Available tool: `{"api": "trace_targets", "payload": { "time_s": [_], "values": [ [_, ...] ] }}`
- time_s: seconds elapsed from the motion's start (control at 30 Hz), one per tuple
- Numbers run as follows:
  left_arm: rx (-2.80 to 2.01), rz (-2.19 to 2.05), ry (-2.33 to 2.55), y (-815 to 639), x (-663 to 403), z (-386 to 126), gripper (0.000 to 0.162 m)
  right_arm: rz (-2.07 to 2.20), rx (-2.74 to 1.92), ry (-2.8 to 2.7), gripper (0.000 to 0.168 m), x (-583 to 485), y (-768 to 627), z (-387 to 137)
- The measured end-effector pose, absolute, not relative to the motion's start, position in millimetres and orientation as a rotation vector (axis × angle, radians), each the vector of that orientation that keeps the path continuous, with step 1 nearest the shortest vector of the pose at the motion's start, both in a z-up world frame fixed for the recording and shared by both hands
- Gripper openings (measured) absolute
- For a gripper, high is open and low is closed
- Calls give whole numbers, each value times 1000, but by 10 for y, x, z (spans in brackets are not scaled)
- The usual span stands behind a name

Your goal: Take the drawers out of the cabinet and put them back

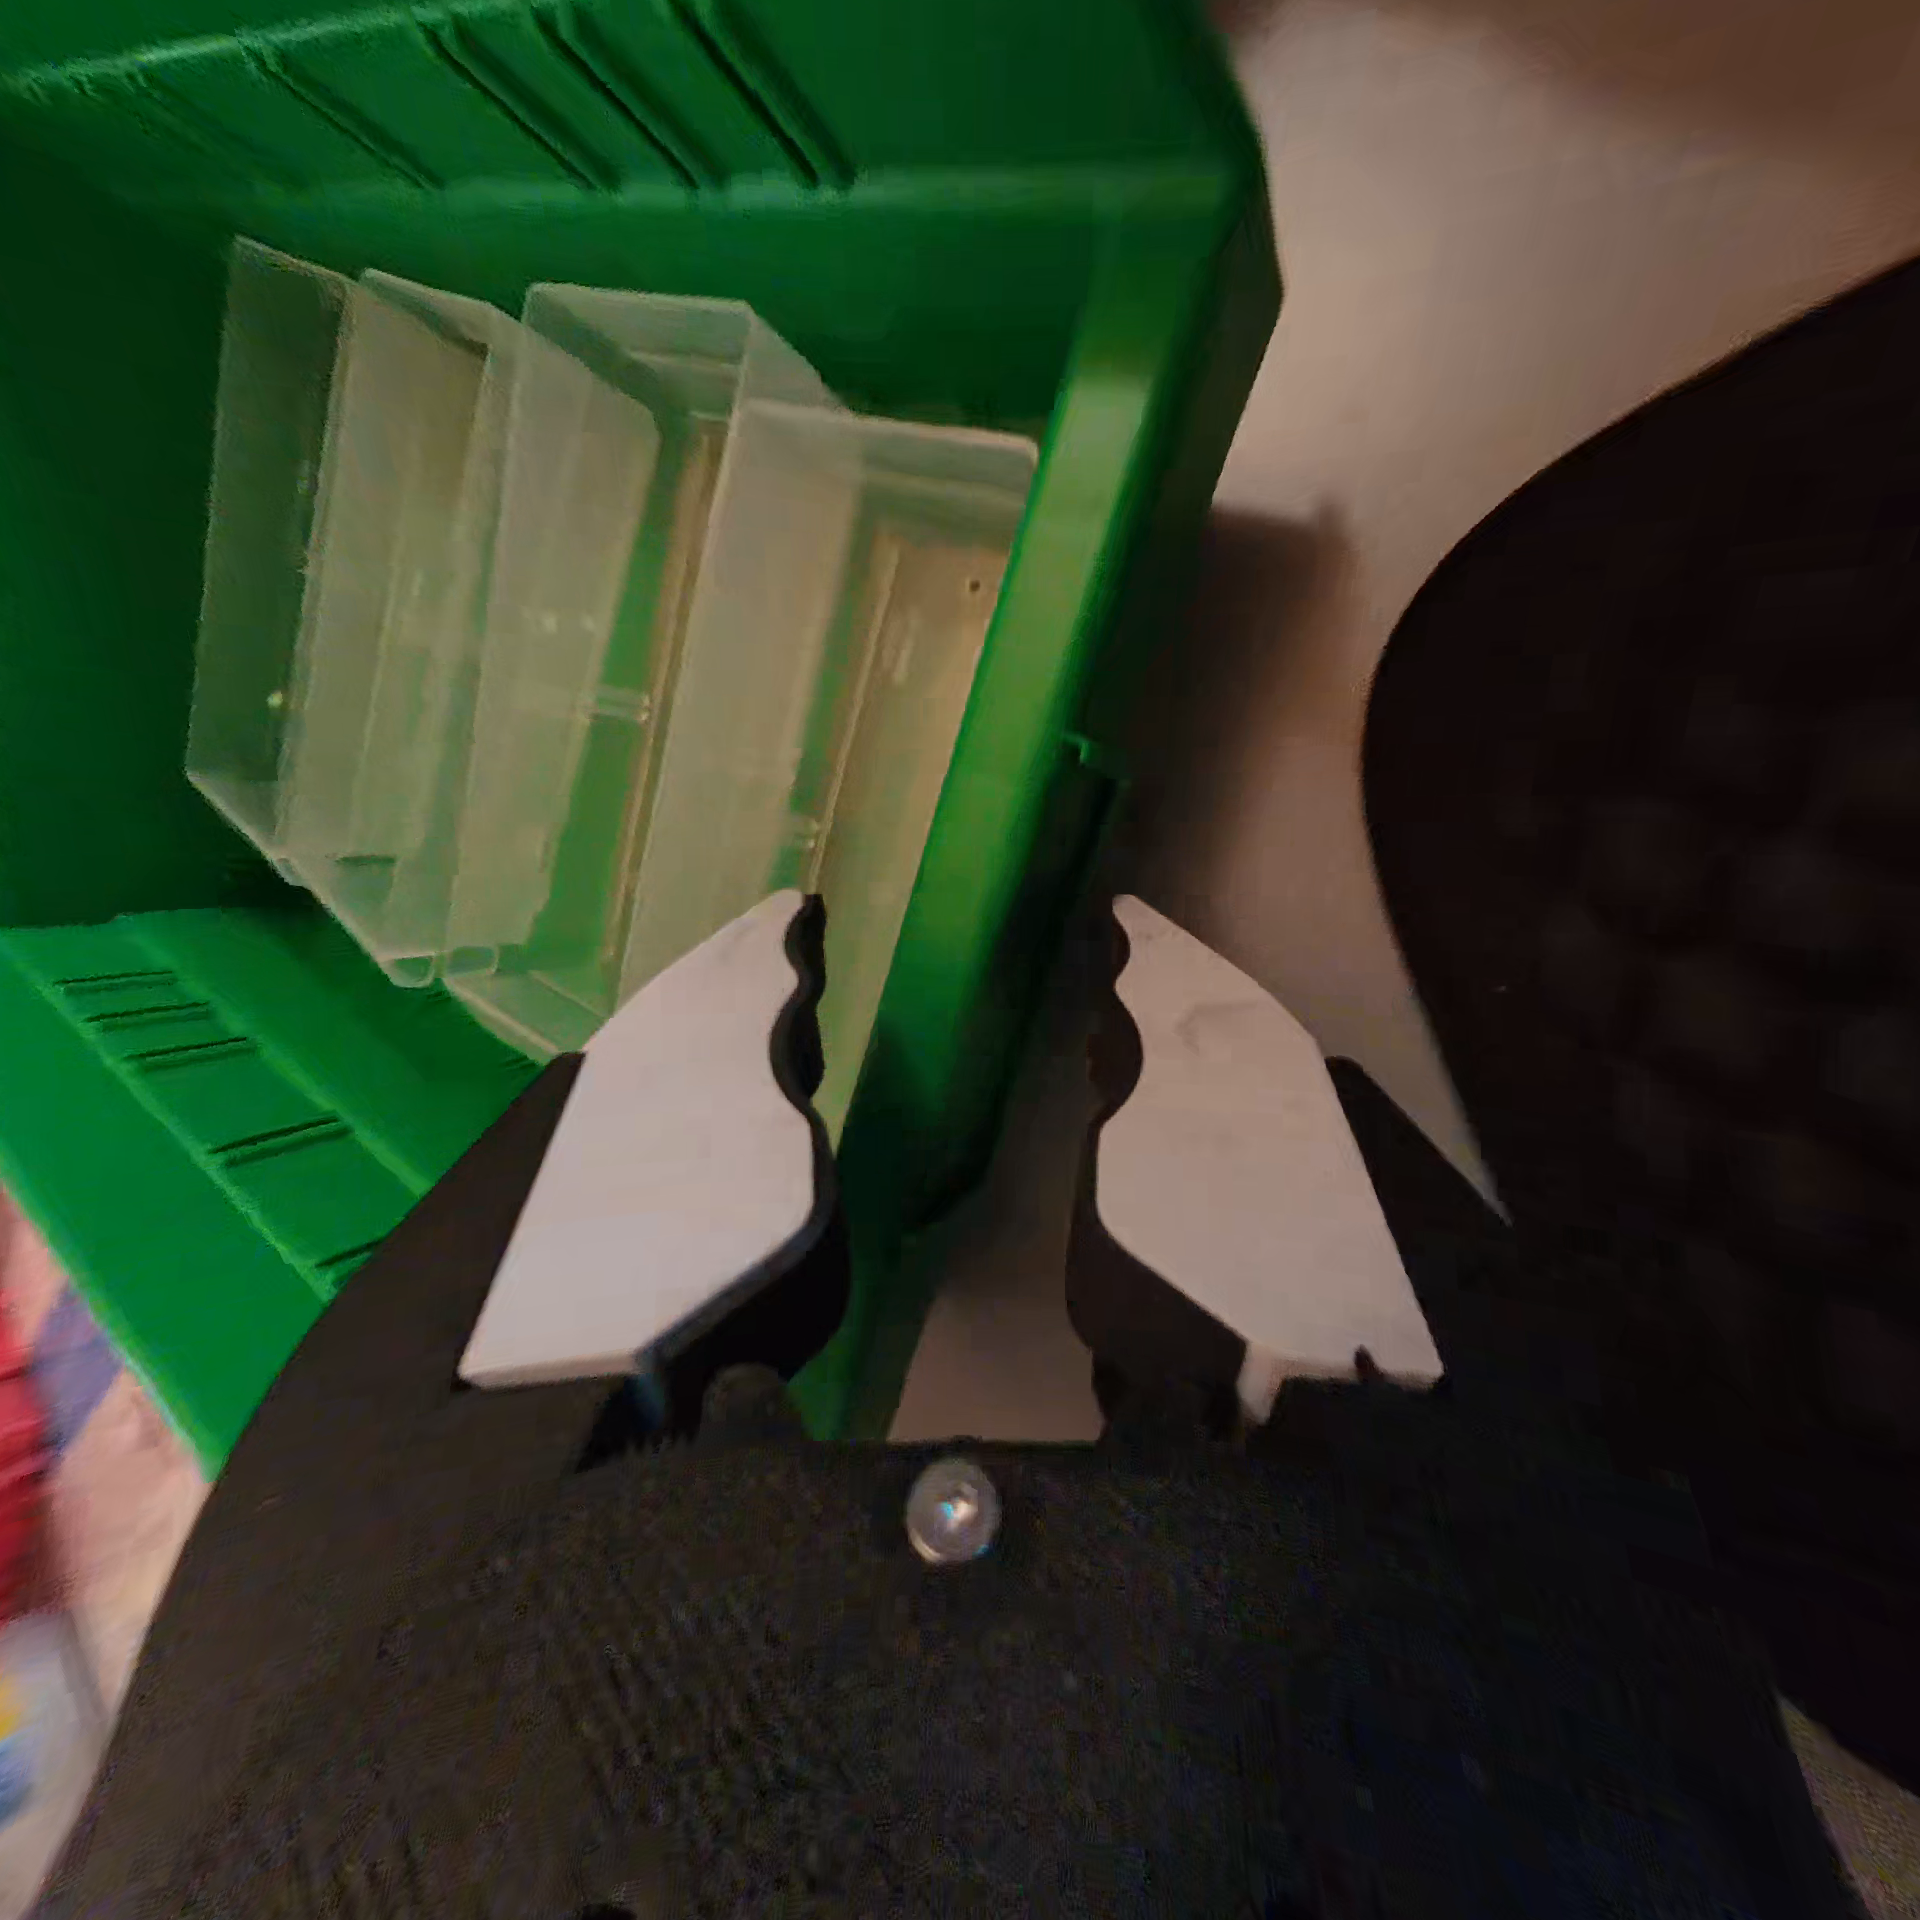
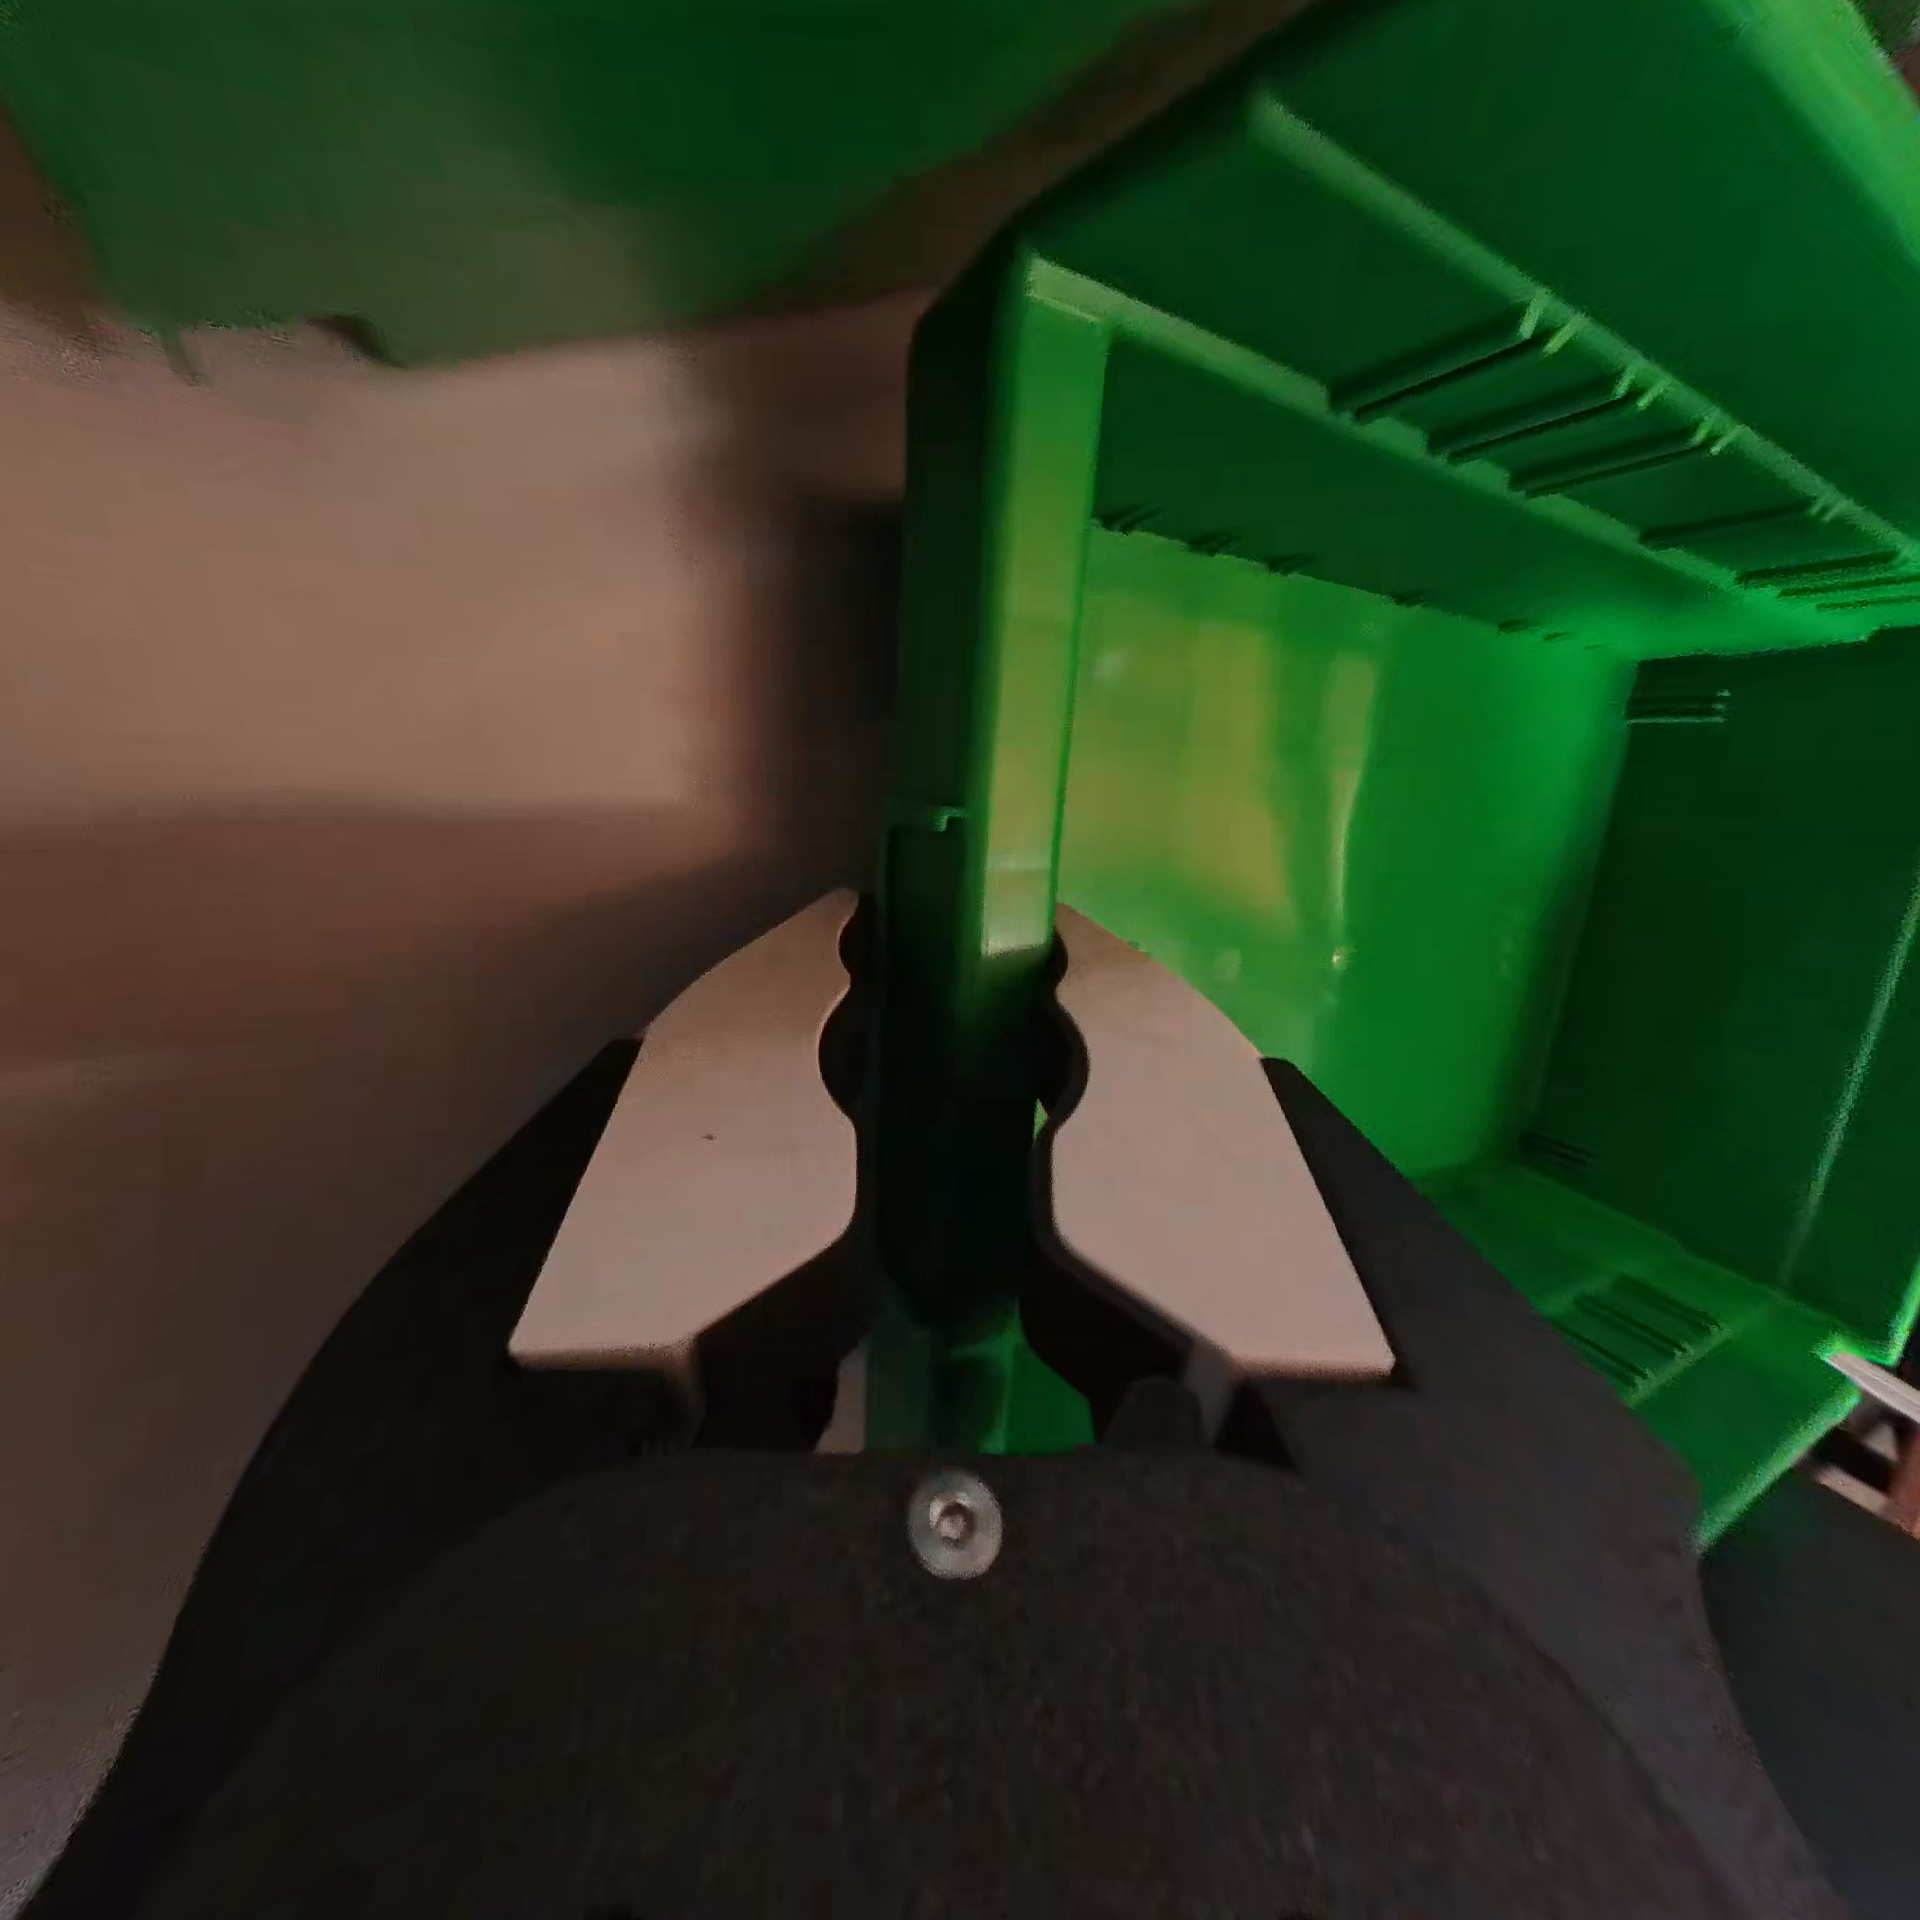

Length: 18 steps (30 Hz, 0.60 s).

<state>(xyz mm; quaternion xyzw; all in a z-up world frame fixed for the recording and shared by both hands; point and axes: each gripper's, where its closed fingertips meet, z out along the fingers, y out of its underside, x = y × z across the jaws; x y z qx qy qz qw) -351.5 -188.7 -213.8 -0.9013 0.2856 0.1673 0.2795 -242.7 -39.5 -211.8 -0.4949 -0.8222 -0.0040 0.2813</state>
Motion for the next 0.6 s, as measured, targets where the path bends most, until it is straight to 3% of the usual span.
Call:
{"api": "trace_targets", "payload": {
  "time_s": [0.23, 0.6],
  "values": [
    [-2288, 595, 969, -1844, -3554, -2200, 35, 301, -1226, -2323, 28, -1780, -1153, -1616],
    [-2211, 603, 1050, -1687, -3381, -2192, 32, 998, -1094, -2279, 29, -17, -2214, -341]
  ]
}}
